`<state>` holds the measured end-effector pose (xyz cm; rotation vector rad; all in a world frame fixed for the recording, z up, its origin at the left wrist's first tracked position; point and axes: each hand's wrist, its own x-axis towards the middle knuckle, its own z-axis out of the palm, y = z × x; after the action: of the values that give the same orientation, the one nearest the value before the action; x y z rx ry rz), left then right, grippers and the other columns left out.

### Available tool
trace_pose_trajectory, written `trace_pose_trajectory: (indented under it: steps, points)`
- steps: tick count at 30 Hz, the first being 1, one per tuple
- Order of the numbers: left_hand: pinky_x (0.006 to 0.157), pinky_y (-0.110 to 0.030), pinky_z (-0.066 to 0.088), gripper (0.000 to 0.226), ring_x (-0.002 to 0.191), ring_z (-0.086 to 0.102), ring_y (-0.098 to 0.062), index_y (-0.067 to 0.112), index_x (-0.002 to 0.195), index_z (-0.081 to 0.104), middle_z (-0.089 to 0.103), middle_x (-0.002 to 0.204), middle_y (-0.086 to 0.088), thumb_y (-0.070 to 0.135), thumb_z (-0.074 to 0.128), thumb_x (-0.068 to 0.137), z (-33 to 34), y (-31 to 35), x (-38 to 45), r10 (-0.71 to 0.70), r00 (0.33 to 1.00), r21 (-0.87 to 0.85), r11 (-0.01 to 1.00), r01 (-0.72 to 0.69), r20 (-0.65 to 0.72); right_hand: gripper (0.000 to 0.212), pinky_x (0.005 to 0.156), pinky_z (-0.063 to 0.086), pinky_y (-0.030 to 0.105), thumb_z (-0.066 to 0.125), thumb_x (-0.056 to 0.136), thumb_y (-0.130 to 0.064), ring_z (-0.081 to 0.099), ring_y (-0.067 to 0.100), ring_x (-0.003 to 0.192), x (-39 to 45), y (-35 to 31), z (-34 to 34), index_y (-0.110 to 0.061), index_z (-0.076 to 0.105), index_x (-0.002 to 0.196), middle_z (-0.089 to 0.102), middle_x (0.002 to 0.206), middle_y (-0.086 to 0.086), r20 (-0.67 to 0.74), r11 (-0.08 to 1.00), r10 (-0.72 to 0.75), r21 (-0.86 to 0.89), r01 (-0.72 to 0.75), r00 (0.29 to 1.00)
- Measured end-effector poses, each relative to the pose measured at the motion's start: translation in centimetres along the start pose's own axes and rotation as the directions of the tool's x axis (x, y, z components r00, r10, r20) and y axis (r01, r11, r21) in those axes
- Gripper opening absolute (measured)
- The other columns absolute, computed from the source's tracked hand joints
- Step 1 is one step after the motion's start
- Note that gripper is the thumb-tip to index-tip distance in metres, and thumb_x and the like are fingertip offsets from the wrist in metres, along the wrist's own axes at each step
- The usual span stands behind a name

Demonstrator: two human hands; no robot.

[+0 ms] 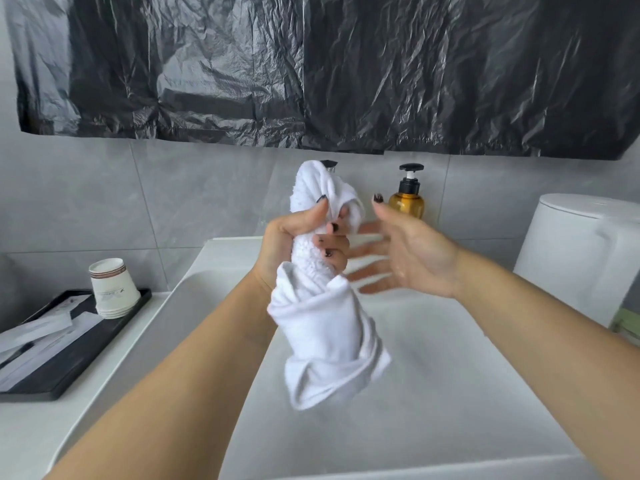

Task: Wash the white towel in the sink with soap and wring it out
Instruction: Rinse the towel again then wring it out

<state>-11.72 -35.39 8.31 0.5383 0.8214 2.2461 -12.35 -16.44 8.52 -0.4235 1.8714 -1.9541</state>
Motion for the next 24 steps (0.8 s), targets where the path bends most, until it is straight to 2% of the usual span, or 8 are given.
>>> trace_pose_trajectory:
  steps: [5,7,9,11,13,16,19,24]
  points:
    - [0.060,-0.029,0.052,0.020,0.059,0.066,-0.021,-0.003,0.104,0.055,0.064,0.079,-0.016,0.010,0.064,0.093,-0.1,-1.4,-1.4,-0.149,0.981,0.205,0.963,0.172,-0.124,0.079,0.100,0.050,0.039,0.086,0.056,-0.054,0.063,0.029,0.112,2.1,0.2,2.0,-0.004,0.070,0.115,0.066,0.119,0.015,0.006,0.911,-0.151,0.389,0.137,0.988]
    - [0.055,-0.016,0.050,0.018,0.054,0.063,-0.003,0.023,0.097,0.056,0.069,0.071,0.006,0.011,0.067,0.090,-0.6,-2.0,0.3,-0.208,0.973,0.171,0.960,0.223,-0.104,0.065,0.108,0.041,0.047,0.079,0.070,-0.046,0.056,0.034,0.124,2.2,1.1,2.5,0.001,0.071,0.113,0.060,0.131,0.019,-0.005,0.859,-0.168,0.489,0.149,0.986]
    - [0.052,-0.007,0.047,0.030,0.051,0.060,0.003,0.038,0.084,0.055,0.067,0.064,0.015,0.013,0.071,0.086,-0.9,-1.8,0.7,-0.245,0.968,0.198,0.947,0.252,-0.060,0.047,0.093,0.051,0.041,0.052,0.091,-0.040,0.066,0.029,0.111,1.7,1.1,3.1,0.000,0.076,0.097,0.069,0.117,0.017,-0.076,0.847,-0.153,0.503,0.170,0.985]
    - [0.046,-0.017,0.047,0.029,0.045,0.054,-0.004,0.021,0.087,0.058,0.062,0.065,0.000,0.015,0.082,0.074,-0.5,-2.0,0.7,-0.353,0.936,0.268,0.901,0.341,-0.002,0.057,0.067,0.054,0.025,0.036,0.100,-0.025,0.071,0.012,0.070,1.3,0.4,2.9,-0.010,0.076,0.063,0.073,0.073,0.003,-0.140,0.876,-0.189,0.424,0.231,0.972]
    - [0.043,-0.018,0.042,0.026,0.041,0.048,-0.007,0.008,0.079,0.065,0.056,0.059,-0.004,0.008,0.083,0.060,-0.6,-2.0,0.7,-0.389,0.919,0.419,0.824,0.381,-0.070,0.043,0.071,0.051,0.027,0.044,0.097,-0.017,0.067,0.011,0.066,0.7,0.1,2.6,-0.016,0.073,0.066,0.069,0.067,-0.001,-0.278,0.904,-0.194,0.323,0.282,0.941]
    - [0.043,-0.018,0.036,0.009,0.038,0.041,-0.009,0.005,0.069,0.059,0.051,0.051,-0.004,-0.003,0.060,0.067,0.8,-3.0,0.9,-0.274,0.926,0.605,0.701,0.378,-0.261,0.012,0.068,0.056,0.030,0.059,0.093,-0.016,0.067,0.017,0.073,0.9,-0.1,2.4,-0.014,0.064,0.083,0.067,0.078,0.004,-0.480,0.908,-0.152,0.277,0.313,0.864]
    - [0.045,-0.019,0.037,0.014,0.037,0.042,-0.013,0.000,0.070,0.058,0.054,0.047,-0.007,-0.010,0.057,0.079,2.3,-4.1,1.4,-0.096,0.910,0.725,0.573,0.382,-0.403,0.019,0.055,0.052,0.026,0.065,0.093,-0.030,0.064,0.012,0.053,0.8,0.2,2.2,-0.014,0.060,0.084,0.062,0.069,0.002,-0.564,0.925,-0.064,0.276,0.261,0.823]
    - [0.044,-0.017,0.042,0.015,0.038,0.049,-0.014,0.002,0.066,0.062,0.061,0.051,-0.008,-0.004,0.057,0.079,2.7,-6.2,2.6,0.049,0.834,0.789,0.358,0.499,-0.550,0.023,0.075,0.056,0.036,0.071,0.081,-0.046,0.067,0.020,0.068,1.6,2.0,0.5,-0.023,0.065,0.080,0.068,0.078,0.000,-0.657,0.963,0.048,0.230,0.139,0.752]
